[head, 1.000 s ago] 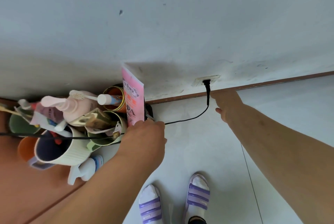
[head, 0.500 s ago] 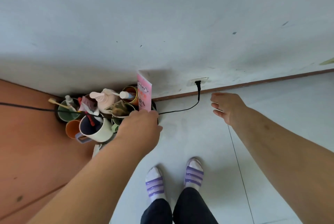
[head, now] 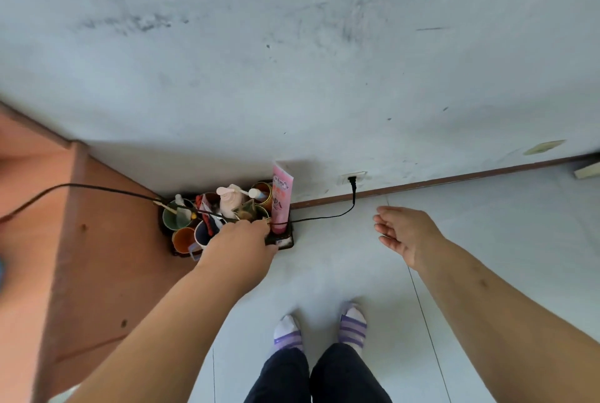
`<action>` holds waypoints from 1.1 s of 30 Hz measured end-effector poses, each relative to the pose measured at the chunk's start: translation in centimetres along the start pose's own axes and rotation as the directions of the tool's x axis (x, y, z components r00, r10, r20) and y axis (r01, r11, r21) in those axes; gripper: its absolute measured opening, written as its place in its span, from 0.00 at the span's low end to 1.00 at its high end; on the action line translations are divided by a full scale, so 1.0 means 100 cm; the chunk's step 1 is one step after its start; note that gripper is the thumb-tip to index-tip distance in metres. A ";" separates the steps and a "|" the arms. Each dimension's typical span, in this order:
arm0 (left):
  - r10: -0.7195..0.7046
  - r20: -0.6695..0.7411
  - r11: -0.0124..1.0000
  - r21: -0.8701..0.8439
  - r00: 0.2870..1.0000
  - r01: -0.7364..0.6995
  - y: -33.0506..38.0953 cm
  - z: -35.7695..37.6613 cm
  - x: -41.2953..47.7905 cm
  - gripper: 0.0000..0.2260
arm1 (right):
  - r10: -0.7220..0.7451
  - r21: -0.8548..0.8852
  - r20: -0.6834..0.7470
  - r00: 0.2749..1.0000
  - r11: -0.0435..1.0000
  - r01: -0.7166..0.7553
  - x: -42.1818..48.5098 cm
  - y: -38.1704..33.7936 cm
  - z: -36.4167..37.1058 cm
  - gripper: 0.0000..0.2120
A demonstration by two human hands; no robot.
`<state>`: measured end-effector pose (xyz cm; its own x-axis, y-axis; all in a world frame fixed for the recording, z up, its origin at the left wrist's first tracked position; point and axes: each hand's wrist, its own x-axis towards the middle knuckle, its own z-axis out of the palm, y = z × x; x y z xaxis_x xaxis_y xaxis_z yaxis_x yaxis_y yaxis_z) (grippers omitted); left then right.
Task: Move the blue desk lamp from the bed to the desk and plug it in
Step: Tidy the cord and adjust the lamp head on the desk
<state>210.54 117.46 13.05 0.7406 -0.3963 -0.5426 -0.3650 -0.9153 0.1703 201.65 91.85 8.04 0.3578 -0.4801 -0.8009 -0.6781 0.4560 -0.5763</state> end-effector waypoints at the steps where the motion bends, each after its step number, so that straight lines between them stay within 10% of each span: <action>1: -0.005 -0.004 1.000 -0.005 1.000 0.005 -0.003 -0.004 -0.007 0.17 | -0.009 0.004 0.001 1.000 1.000 0.009 -0.011 -0.001 0.000 0.05; 33: -0.267 -0.257 0.929 -0.324 0.929 0.177 -0.123 -0.020 -0.280 0.21 | -0.391 -0.050 0.200 0.899 0.912 0.408 -0.267 0.078 0.048 0.06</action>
<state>195.48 139.69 27.80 0.9302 -0.1425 -0.3383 -0.0250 -0.9440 0.3289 189.89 111.82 24.18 0.7147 -0.4600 -0.5269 -0.5048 0.1822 -0.8438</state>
